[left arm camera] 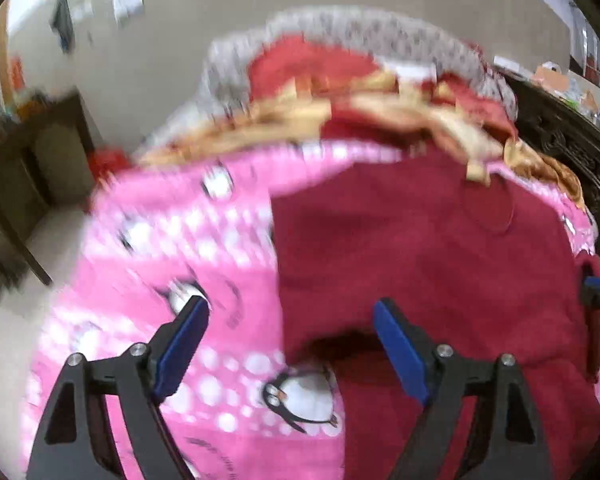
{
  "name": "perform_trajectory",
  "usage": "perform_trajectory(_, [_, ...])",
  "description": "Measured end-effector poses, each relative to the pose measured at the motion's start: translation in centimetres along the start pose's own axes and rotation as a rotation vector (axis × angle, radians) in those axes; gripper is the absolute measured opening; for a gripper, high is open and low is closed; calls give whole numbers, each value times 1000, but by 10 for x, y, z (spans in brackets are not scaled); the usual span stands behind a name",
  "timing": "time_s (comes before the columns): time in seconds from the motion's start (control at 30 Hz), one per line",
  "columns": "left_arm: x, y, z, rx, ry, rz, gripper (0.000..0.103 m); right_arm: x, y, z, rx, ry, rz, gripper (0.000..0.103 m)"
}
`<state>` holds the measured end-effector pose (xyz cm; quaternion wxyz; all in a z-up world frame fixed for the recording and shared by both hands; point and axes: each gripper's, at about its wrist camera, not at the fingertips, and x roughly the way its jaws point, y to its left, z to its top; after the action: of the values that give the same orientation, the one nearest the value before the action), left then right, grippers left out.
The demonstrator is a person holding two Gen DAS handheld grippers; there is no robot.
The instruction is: Fold small clothes
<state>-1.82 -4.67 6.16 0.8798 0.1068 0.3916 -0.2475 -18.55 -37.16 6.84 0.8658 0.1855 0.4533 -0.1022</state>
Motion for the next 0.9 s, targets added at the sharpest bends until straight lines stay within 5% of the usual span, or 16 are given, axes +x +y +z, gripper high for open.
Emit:
perform_trajectory(0.1, [30,0,-13,-8,112,-19,82,28,-4,0,3,75,19,76])
perform_trajectory(0.13, [35,-1,-20,-5,134,-27,81,36,-4,-2,-9,101,5,62])
perform_trajectory(0.27, [33,-6,-34,34,133,-14,81,28,7,-7,-112,73,-40,32])
perform_trajectory(0.4, [28,-3,-30,13,128,-19,81,1,12,4,-174,-18,-73,31])
perform_trajectory(0.53, [3,6,-18,-59,34,-18,81,-32,7,26,-188,-157,-142,31])
perform_trajectory(0.77, [-3,-2,-5,-76,8,-11,81,18,-21,35,-129,-51,-218,31])
perform_trajectory(0.9, [-26,-1,-5,-87,-25,-73,81,7,-25,26,-136,-68,-216,33])
